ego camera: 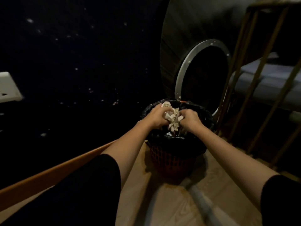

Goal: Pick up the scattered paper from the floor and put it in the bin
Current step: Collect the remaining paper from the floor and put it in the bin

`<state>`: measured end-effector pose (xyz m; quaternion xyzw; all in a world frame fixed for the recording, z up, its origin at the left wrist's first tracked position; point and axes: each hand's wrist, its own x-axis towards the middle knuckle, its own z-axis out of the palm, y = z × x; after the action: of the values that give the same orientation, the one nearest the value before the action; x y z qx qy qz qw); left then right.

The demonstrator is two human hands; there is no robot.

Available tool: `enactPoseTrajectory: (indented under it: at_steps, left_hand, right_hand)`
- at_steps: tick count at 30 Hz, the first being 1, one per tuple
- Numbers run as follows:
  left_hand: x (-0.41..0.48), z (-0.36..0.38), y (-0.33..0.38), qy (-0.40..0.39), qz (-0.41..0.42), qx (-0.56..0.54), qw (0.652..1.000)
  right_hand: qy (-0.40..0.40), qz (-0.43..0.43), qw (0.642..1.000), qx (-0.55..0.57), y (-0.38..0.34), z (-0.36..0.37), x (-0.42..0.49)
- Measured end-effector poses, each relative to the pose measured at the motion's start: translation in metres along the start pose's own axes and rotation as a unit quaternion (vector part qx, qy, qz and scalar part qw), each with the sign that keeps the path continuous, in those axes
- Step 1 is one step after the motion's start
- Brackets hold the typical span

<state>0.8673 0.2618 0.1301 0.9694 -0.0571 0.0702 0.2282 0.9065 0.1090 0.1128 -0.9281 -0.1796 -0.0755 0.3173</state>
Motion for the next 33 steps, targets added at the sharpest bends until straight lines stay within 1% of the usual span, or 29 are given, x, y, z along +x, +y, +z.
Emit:
enactPoseTrajectory:
  at_steps: [1, 2, 3, 4, 6, 8, 9, 11, 12, 14, 15, 17, 18, 20, 21, 23, 24, 25, 28, 30, 31, 33]
  left_hand:
    - [-0.002, 0.000, -0.004, 0.019, -0.002, -0.013, 1.000]
    - [-0.007, -0.002, -0.008, 0.056, -0.002, -0.026, 0.998]
    - [-0.013, -0.005, -0.014, 0.099, -0.003, -0.042, 0.994]
    - [-0.021, -0.010, -0.020, 0.142, -0.003, -0.055, 0.988]
    - [-0.038, -0.019, -0.040, 0.209, -0.006, -0.069, 0.975]
    - [-0.062, -0.027, -0.066, 0.245, -0.038, -0.070, 0.966]
    - [-0.076, -0.029, -0.080, 0.247, -0.064, -0.060, 0.965]
    - [-0.112, -0.026, -0.113, 0.232, -0.111, -0.026, 0.966]
    - [-0.132, -0.022, -0.131, 0.223, -0.132, -0.007, 0.966]
    - [-0.173, -0.010, -0.167, 0.198, -0.190, 0.026, 0.961]
    - [-0.194, -0.003, -0.185, 0.183, -0.227, 0.034, 0.956]
    - [-0.232, 0.012, -0.215, 0.148, -0.296, 0.037, 0.943]
    - [-0.250, 0.022, -0.228, 0.127, -0.322, 0.046, 0.937]
    - [-0.279, 0.045, -0.249, 0.088, -0.357, 0.067, 0.928]
    - [-0.289, 0.057, -0.258, 0.070, -0.369, 0.065, 0.924]
    - [-0.297, 0.078, -0.274, 0.038, -0.386, 0.049, 0.921]
    - [-0.295, 0.085, -0.281, 0.022, -0.388, 0.048, 0.920]
    - [-0.292, 0.093, -0.288, 0.006, -0.385, 0.052, 0.921]
    - [-0.273, 0.110, -0.305, -0.041, -0.374, 0.075, 0.923]
    - [-0.261, 0.116, -0.315, -0.056, -0.368, 0.088, 0.924]
    - [-0.256, 0.120, -0.320, -0.066, -0.362, 0.095, 0.925]
    - [-0.251, 0.127, -0.328, -0.070, -0.348, 0.098, 0.930]
  right_hand:
    - [-0.044, 0.020, 0.999, -0.001, 0.006, 0.005, 0.000]
    - [-0.076, 0.038, 0.996, -0.002, 0.010, 0.009, 0.001]
    - [-0.088, 0.055, 0.995, 0.000, 0.012, 0.013, 0.003]
    - [-0.075, 0.060, 0.995, 0.003, 0.009, 0.016, 0.004]
    - [0.006, 0.032, 0.999, 0.013, -0.004, 0.022, 0.005]
    - [0.076, -0.048, 0.995, 0.040, -0.029, 0.032, 0.002]
    - [0.090, -0.096, 0.990, 0.060, -0.044, 0.039, -0.003]
    - [0.088, -0.181, 0.975, 0.097, -0.075, 0.060, -0.017]
    - [0.078, -0.211, 0.968, 0.111, -0.090, 0.075, -0.025]
    - [0.041, -0.241, 0.961, 0.131, -0.113, 0.114, -0.043]
    - [0.008, -0.246, 0.960, 0.133, -0.120, 0.139, -0.053]
    - [-0.085, -0.239, 0.960, 0.117, -0.125, 0.193, -0.076]
    - [-0.146, -0.222, 0.958, 0.107, -0.124, 0.219, -0.090]
    - [-0.277, -0.179, 0.939, 0.096, -0.118, 0.264, -0.123]
    - [-0.323, -0.176, 0.926, 0.088, -0.114, 0.284, -0.142]
    - [-0.371, -0.199, 0.906, 0.052, -0.103, 0.318, -0.180]
    - [-0.371, -0.221, 0.902, 0.029, -0.097, 0.330, -0.199]
    - [-0.352, -0.242, 0.904, 0.014, -0.091, 0.339, -0.217]
    - [-0.266, -0.280, 0.923, 0.006, -0.074, 0.356, -0.253]
    - [-0.217, -0.296, 0.930, 0.020, -0.068, 0.356, -0.262]
    - [-0.211, -0.299, 0.930, 0.025, -0.066, 0.357, -0.263]
    - [-0.227, -0.299, 0.926, 0.035, -0.062, 0.359, -0.260]
